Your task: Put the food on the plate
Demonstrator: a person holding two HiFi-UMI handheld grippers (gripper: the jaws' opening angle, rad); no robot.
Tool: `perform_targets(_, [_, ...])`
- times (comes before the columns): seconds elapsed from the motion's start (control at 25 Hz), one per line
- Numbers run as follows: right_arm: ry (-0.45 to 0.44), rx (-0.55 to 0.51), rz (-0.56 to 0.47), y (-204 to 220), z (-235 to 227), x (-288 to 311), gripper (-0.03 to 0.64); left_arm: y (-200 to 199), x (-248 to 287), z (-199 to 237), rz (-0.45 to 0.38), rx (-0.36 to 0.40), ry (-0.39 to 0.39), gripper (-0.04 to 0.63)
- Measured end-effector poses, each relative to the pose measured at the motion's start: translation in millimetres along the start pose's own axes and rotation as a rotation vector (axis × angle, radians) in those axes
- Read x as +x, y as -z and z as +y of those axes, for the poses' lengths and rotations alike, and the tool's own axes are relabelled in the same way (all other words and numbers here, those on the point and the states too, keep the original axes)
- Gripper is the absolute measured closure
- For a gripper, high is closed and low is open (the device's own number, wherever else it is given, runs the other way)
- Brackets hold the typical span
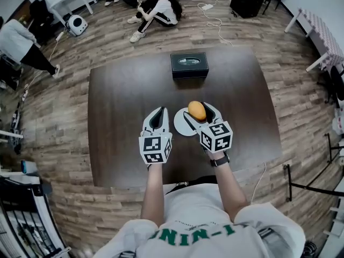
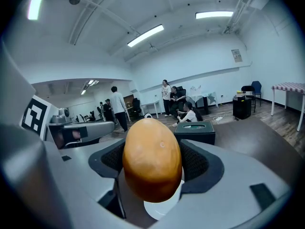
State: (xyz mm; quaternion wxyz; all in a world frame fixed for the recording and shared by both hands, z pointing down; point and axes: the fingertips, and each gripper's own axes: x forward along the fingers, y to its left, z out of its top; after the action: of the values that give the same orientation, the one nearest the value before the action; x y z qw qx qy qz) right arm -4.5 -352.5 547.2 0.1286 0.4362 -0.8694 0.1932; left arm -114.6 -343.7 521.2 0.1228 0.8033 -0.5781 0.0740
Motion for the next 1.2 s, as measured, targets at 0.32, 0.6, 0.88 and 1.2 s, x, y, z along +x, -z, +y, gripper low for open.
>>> perform_targets(0.32, [0.006, 0.031, 0.121, 45.2, -15.9, 41.4, 0.268, 51.0, 32.7, 15.3, 0.099, -0.054, 0.01, 0.58])
perform_targets(0.6, [-0.014, 0.096, 0.212, 88.3, -31.4, 66.6, 0.268, 80.0, 57.4, 15.6, 0.148, -0.089, 0.013, 0.58])
perform_targets(0.88, [0.029, 0.0, 0.315, 124.9, -42.4, 79.5, 0.268, 105.3, 68.2, 18.6, 0.195, -0.108, 0.004, 0.58])
perform_targets(1.2, [-0.009, 0.071, 0.367, 166.9, -45.9, 107.4, 0.268, 151.6, 79.5, 30.0, 0.282, -0.119, -0.018, 0.58])
